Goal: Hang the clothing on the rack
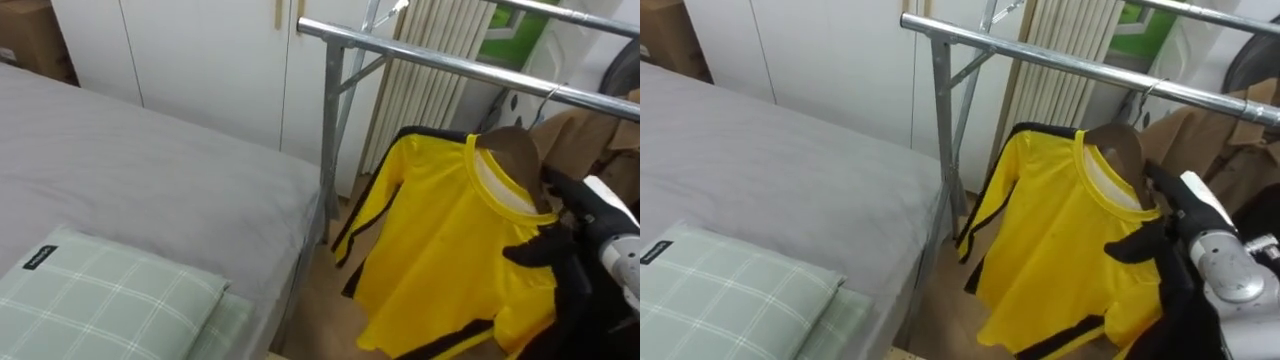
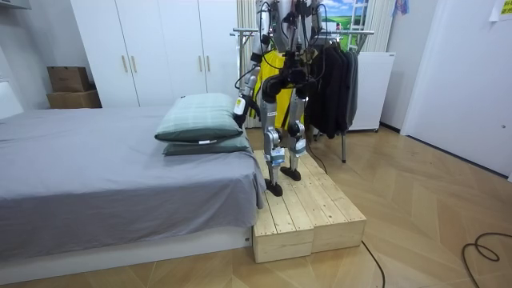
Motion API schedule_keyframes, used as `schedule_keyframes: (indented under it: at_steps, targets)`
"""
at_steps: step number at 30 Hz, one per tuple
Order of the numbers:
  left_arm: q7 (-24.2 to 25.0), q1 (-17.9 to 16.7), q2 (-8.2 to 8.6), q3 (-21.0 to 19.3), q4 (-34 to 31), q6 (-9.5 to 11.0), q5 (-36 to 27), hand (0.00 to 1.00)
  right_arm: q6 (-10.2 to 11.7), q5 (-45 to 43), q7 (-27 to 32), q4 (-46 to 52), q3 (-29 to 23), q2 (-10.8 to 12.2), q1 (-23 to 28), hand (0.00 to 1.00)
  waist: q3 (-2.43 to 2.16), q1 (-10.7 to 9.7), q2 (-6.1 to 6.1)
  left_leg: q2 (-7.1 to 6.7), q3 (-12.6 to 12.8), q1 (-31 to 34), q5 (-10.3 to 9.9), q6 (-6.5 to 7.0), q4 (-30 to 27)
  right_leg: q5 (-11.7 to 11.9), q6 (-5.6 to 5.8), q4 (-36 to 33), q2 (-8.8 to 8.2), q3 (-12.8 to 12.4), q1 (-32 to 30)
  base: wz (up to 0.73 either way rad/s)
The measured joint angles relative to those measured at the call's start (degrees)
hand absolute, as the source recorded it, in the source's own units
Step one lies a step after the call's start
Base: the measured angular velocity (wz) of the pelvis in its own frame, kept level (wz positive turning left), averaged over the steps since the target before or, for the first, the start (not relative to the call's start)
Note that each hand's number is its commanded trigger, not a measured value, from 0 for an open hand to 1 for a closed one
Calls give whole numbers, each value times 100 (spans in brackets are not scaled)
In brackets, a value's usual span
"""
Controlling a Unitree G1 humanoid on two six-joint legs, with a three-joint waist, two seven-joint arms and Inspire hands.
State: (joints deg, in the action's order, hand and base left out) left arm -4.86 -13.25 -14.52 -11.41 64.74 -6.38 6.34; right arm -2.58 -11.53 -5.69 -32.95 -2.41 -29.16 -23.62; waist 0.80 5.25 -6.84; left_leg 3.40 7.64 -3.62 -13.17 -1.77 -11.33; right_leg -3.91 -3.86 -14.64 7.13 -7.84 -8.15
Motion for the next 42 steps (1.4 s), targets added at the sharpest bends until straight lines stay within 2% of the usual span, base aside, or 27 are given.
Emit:
schedule_keyframes:
  at_steps: [3, 11, 18, 21, 25, 29, 32, 35, 39, 42]
  targets:
    - [0, 0, 0, 155, 53, -7, -1, 0, 9, 8, 49, 228, 4, 34, 0, 0, -10, -41, 46, -2, 20, 9, -1, -1, 2, 0, 1, 1, 1, -10, -9, 0]
    - [3, -12, 7, 169, 55, -171, 2, 0, 12, -37, 527, 1399, -13, 32, 89, 0, -15, -198, 104, 8, 20, 1, 0, -2, 16, 0, 1, 14, 12, -1, -7, 0]
    - [8, -14, 7, 135, 53, -229, 4, 0, 7, -492, 810, 2608, -108, 85, 765, 0, -21, -217, 109, 10, 74, -28, 0, -2, 45, 0, 1, 3, 32, -69, -15, -3]
    - [8, -15, 7, 138, 53, -245, -9, 0, 9, -492, 813, 2748, -108, 103, 808, 0, -21, -217, 110, 9, 106, -58, 0, -1, 46, 4, 6, -2, 46, -145, 6, -6]
    - [9, -15, 12, 144, 53, -247, -11, 0, 9, -505, 851, 2748, -131, 227, 808, 0, -18, -220, 113, 8, 110, -81, -1, -2, 43, 14, 23, 25, 44, -143, 48, 0]
    - [5, -20, 64, 93, 53, -246, -69, 0, 9, -502, 898, 2756, -138, 241, 812, 0, -16, -204, 150, 12, 158, -83, -2, -1, 46, 56, 30, 78, 43, -145, 56, -5]
    - [6, -26, 87, 90, 53, -247, -69, 0, 17, -452, 910, 2985, -139, 269, 1027, 0, -14, -197, 188, 19, 183, -79, -8, 3, 52, 70, 29, 92, 48, -139, 47, -4]
    - [10, -31, 112, 103, 55, -247, -59, 0, 27, -471, 909, 3050, -138, 388, 1220, 0, -12, -192, 228, 26, 183, -81, -12, 4, 54, 70, 29, 99, 53, -132, 50, 0]
    - [51, -48, 132, 287, 76, -247, -75, 0, 25, -648, 797, 3412, -102, 729, 1644, 0, -26, -186, 331, 30, 185, -83, -12, 4, 66, 70, 29, 70, 56, -136, 50, 0]
    - [51, -49, 132, 386, 130, -246, -69, 0, 34, -462, 702, 3415, 12, 783, 1752, 0, -33, -174, 347, 28, 204, -106, -11, 2, 70, 66, 29, 77, 73, -171, 50, -3]
